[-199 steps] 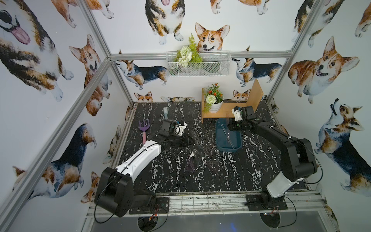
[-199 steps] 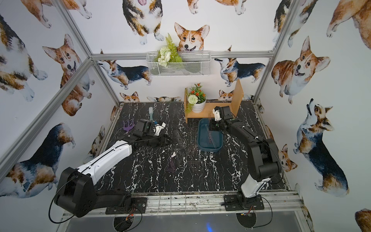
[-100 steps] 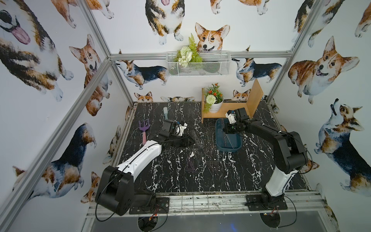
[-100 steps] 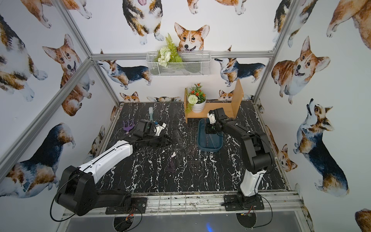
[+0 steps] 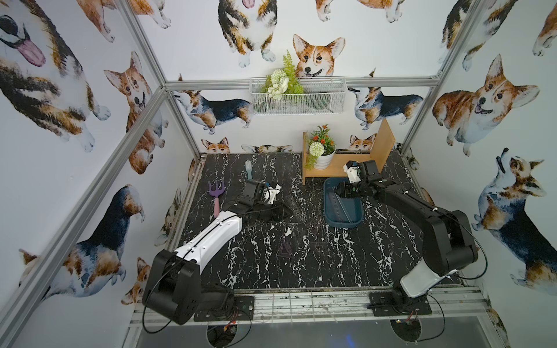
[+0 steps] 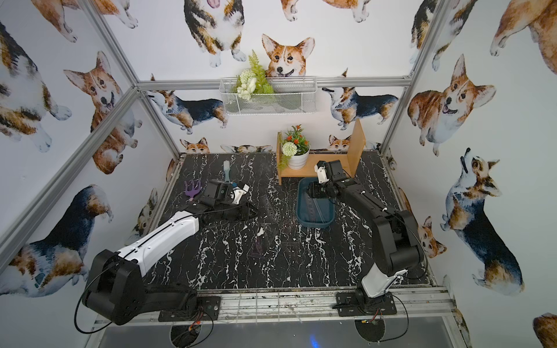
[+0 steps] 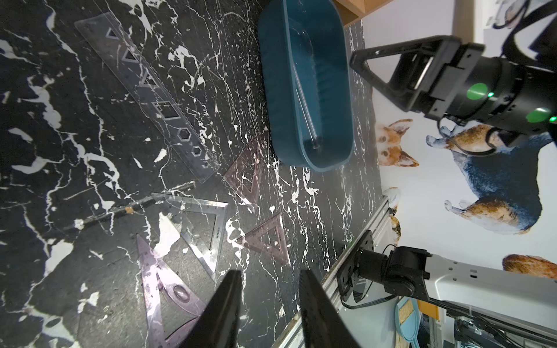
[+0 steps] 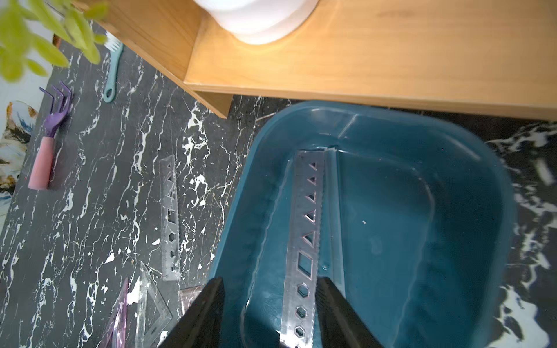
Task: Put the scattered rulers into the storage box
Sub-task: Place the ruler in the storage box.
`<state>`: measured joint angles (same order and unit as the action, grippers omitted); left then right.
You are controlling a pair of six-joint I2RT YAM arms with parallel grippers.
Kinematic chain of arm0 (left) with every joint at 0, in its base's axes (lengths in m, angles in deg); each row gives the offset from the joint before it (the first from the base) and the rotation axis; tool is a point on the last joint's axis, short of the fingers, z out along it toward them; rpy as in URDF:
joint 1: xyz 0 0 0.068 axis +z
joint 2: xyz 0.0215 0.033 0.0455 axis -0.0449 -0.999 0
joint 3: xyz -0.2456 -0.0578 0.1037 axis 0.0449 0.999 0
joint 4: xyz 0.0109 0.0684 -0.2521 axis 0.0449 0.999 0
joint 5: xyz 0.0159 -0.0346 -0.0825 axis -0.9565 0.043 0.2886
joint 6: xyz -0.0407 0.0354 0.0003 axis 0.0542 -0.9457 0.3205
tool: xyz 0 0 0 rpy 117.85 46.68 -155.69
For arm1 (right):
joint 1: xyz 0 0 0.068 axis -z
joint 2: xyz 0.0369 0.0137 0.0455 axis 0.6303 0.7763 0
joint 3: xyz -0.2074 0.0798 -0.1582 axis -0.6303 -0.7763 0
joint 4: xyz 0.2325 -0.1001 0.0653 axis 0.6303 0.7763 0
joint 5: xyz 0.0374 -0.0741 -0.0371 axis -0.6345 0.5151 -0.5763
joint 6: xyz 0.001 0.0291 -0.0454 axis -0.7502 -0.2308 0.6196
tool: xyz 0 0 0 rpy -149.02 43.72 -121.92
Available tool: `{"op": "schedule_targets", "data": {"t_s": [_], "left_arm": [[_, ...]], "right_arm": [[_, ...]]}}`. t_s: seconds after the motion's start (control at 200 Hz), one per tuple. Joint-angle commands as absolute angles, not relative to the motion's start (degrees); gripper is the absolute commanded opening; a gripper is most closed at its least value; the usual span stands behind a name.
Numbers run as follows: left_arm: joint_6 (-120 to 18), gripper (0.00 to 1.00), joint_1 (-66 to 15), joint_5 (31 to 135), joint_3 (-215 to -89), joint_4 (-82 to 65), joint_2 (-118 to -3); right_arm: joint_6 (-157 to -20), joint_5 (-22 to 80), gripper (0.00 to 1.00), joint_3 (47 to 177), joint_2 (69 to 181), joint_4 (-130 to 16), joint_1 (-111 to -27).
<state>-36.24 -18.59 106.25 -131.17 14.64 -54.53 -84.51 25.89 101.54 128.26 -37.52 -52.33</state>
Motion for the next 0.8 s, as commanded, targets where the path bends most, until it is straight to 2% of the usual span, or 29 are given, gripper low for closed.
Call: {"op": "schedule_targets", "data": {"t_s": [0.0, 0.185, 0.45, 0.796], "left_arm": [[-37.0, 0.38, -18.6, 104.9, -131.3, 15.9, -54.1], [-37.6, 0.38, -18.7, 103.3, -131.5, 17.4, -53.9], [-38.6, 0.38, -18.9, 100.0, -132.3, 20.0, -54.6], [-37.7, 0.37, -21.2, 92.4, -128.1, 21.5, -54.8]], "right_arm": [[-85.7, 29.1, 0.55, 100.5, 123.9, -38.9, -52.5], [-86.8, 28.2, 0.56, 97.1, 115.2, -40.8, -52.8], [-88.4, 24.5, 0.51, 95.9, 111.6, -37.7, -53.6], [-92.9, 26.5, 0.45, 91.0, 108.5, -36.9, -64.6]]}}
